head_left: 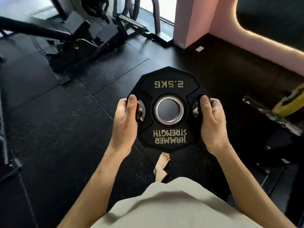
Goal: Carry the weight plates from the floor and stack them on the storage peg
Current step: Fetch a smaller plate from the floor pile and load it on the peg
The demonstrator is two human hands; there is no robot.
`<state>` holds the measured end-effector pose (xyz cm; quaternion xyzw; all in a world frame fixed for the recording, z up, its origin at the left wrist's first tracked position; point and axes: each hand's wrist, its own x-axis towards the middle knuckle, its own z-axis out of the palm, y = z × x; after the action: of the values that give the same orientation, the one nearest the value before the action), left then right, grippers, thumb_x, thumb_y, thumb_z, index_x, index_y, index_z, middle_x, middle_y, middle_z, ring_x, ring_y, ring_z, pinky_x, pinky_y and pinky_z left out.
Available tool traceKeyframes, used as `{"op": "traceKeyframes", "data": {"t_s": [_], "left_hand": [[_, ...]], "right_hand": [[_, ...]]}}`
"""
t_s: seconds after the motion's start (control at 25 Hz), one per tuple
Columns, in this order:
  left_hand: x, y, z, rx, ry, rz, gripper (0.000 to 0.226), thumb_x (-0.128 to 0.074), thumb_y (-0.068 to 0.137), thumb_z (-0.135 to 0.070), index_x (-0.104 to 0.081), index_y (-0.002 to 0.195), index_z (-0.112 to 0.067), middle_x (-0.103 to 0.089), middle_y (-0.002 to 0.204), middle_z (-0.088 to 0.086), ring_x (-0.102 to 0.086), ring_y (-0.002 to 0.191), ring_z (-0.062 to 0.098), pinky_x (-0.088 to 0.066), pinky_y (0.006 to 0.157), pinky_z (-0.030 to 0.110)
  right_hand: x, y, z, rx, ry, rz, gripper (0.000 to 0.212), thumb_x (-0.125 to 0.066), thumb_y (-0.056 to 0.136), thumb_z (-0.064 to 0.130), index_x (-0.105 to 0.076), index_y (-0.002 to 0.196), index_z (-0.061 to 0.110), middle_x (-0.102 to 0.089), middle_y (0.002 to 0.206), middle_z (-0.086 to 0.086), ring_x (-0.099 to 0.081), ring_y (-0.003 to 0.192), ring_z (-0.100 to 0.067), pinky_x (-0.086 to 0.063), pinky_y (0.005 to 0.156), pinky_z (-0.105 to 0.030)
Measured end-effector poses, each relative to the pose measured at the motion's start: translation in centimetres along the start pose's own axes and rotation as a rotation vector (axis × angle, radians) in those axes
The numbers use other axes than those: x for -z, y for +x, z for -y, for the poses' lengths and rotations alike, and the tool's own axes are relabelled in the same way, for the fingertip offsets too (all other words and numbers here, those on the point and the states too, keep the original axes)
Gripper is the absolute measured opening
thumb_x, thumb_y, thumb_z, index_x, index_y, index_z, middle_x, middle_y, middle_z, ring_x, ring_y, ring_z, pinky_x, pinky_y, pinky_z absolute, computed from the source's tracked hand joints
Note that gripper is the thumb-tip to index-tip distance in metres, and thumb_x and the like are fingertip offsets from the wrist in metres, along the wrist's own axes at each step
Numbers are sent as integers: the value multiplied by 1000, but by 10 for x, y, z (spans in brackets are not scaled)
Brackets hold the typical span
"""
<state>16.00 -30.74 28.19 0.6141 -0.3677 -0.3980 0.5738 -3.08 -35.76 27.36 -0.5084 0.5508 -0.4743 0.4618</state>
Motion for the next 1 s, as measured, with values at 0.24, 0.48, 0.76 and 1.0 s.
{"op": "traceKeyframes", "data": {"t_s": [0.24,0.48,0.76,1.0], "left_hand": [[-62,192,-25,0,-26,109,31,-38,102,-40,-48,85,-17,-49,67,-11,-47,61,1,-43,64,20],[-118,359,-33,-2,-37,219,34,-40,101,-46,-49,87,-16,-52,71,-6,-49,71,18,-44,70,40],[-190,580,-51,-21,-13,360,37,-41,100,-48,-49,91,-13,-49,73,-5,-48,64,6,-43,63,27],[-272,742,-75,-2,-10,518,35,-42,97,-51,-48,86,-18,-45,78,-1,-43,66,9,-39,64,30]], "right_hand": [[-27,176,14,-30,-4,-115,23,-44,101,41,-52,93,21,-58,76,3,-54,64,5,-45,64,-10],[-48,333,17,-41,-11,-189,24,-43,102,40,-52,91,20,-58,75,4,-53,65,4,-44,65,-10],[-87,528,25,-52,54,-360,26,-45,100,42,-52,88,20,-56,71,6,-52,64,2,-45,64,-13],[-87,678,46,-21,57,-497,25,-46,100,41,-51,86,21,-56,74,2,-53,68,-4,-45,67,-19]]}}
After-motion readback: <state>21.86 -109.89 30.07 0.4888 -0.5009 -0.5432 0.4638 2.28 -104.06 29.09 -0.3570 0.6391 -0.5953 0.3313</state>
